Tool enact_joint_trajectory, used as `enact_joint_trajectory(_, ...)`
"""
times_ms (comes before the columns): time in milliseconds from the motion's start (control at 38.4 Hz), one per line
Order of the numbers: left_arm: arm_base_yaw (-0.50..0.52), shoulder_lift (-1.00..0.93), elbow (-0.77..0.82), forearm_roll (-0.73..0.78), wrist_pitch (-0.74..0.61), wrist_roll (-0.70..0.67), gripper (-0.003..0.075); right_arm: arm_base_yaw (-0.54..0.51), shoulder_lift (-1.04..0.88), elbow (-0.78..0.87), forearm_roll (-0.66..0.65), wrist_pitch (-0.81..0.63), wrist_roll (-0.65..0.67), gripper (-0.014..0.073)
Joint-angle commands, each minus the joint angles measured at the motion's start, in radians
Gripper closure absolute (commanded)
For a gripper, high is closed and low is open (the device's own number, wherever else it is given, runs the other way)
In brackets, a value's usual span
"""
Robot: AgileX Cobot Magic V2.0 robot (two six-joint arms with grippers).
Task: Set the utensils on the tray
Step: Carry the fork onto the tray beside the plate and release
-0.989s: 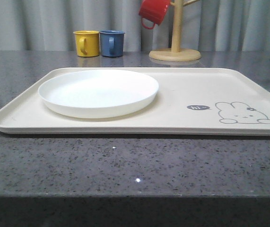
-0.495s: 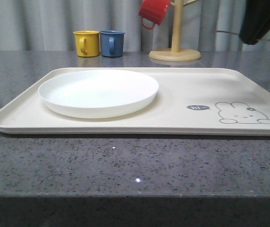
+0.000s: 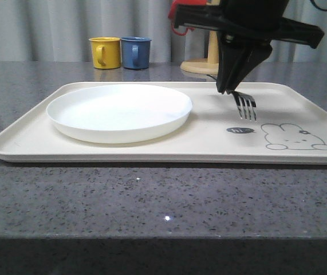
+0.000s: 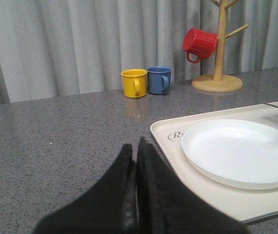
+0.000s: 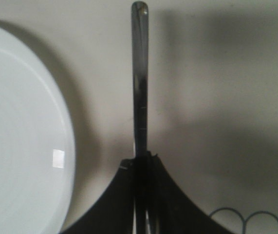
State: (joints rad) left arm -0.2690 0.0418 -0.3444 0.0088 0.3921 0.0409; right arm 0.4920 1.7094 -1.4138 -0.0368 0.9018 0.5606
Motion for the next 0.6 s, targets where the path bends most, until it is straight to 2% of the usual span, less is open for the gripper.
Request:
enact_joint_trajectory(0, 0.001, 0.012, -0.025, -0.009, -0.085, -0.009, 0.0738, -0.001, -0.024, -0.035, -0.047, -0.045, 0.043, 0.0611)
enact_joint_trajectory(443, 0.001, 0.012, -0.025, -0.009, -0.085, -0.009, 0.0738, -0.001, 0.048, -0.035, -0.052, -0.058, 0.058, 0.0601)
enact_joint_trajectory(573, 0.001, 0.012, -0.025, -0.009, -0.085, -0.009, 0.0738, -0.001, 0.048, -0.035, -0.052, -0.058, 0.059, 0.0508)
